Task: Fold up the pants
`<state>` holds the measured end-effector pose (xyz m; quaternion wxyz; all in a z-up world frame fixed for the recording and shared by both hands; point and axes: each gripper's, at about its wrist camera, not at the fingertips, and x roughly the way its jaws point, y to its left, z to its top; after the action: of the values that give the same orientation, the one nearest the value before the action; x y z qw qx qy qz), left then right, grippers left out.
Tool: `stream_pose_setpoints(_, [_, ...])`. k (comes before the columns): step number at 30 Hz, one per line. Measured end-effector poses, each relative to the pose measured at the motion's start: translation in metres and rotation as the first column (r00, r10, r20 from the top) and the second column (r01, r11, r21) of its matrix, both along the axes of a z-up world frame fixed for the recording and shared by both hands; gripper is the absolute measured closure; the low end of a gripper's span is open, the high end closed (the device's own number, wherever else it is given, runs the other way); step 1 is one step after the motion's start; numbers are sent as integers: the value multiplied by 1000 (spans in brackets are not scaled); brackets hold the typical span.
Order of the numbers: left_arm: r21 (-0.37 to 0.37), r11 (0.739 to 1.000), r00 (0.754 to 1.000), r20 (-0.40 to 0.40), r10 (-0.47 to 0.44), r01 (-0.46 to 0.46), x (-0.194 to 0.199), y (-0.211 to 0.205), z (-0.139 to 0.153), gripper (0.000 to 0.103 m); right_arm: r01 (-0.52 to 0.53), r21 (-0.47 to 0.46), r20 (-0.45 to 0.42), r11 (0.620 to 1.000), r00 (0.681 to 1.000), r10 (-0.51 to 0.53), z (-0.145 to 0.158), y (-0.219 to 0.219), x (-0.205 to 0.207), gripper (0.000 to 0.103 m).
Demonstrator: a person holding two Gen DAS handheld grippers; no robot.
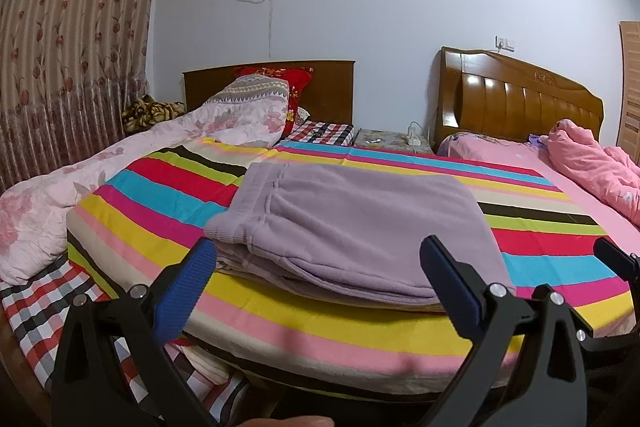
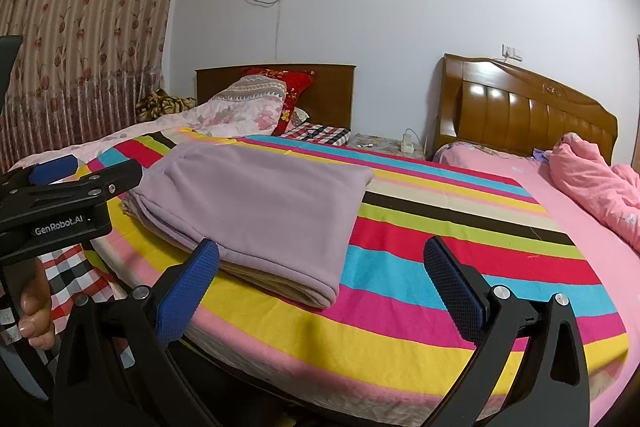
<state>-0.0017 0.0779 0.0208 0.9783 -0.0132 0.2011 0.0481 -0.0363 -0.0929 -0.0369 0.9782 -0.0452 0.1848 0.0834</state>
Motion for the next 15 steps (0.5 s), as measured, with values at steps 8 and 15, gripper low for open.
stream_pose_setpoints(8, [8,1000,1000,4,-4,4,-1,-3,2,1,5,9,-4,1000,1000,-5,1,-2,1,4])
stream_pose_setpoints(15, [-3,1000,1000,6,-20,20,-3,-3,1,1,8,15,-4,1000,1000,-8,1,-3,0,4])
